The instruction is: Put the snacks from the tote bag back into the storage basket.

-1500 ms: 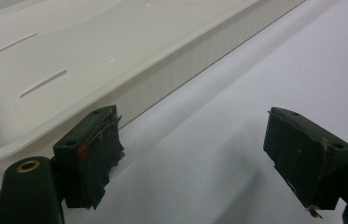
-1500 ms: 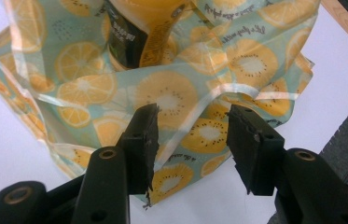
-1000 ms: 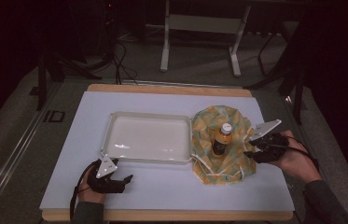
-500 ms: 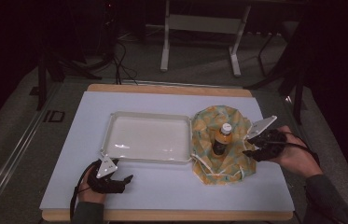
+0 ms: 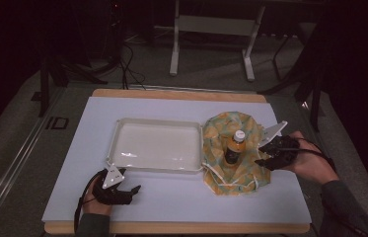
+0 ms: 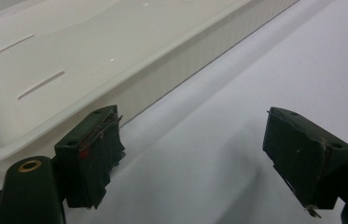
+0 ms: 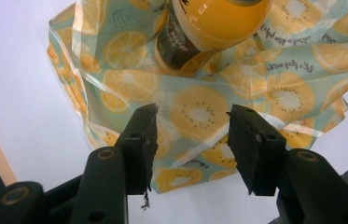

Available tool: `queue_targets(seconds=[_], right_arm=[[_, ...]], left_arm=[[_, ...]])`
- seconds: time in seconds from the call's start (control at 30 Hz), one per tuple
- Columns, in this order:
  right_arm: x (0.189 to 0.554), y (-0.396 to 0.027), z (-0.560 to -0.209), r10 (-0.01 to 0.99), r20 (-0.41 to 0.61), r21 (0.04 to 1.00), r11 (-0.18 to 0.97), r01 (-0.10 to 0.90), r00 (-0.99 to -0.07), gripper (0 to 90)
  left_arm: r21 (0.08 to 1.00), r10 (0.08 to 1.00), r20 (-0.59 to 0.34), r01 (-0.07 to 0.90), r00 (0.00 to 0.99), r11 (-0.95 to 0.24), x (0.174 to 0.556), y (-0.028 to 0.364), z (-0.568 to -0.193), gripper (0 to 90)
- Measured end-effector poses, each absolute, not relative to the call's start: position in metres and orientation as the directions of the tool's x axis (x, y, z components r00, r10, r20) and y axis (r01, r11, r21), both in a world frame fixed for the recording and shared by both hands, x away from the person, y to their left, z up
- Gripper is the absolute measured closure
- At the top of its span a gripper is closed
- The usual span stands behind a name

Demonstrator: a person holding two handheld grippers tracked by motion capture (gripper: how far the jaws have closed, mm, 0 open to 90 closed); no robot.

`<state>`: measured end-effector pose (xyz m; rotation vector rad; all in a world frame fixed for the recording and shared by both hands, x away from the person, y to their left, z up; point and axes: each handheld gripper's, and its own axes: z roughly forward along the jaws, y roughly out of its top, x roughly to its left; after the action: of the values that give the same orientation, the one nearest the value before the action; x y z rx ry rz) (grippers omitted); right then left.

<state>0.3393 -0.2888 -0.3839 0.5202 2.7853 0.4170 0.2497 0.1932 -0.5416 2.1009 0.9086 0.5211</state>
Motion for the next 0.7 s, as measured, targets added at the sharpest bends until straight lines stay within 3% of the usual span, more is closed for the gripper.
queue_targets(seconds=[0.7], right_arm=[[0.352,-0.281,-0.373,0.342,-0.189,0.226,0.927,0.299,-0.921,51.3]], left_arm=[[0.782,0.747,0.062,0.432,0.662,-0.449,0.25,0.193,-0.542,19.4]])
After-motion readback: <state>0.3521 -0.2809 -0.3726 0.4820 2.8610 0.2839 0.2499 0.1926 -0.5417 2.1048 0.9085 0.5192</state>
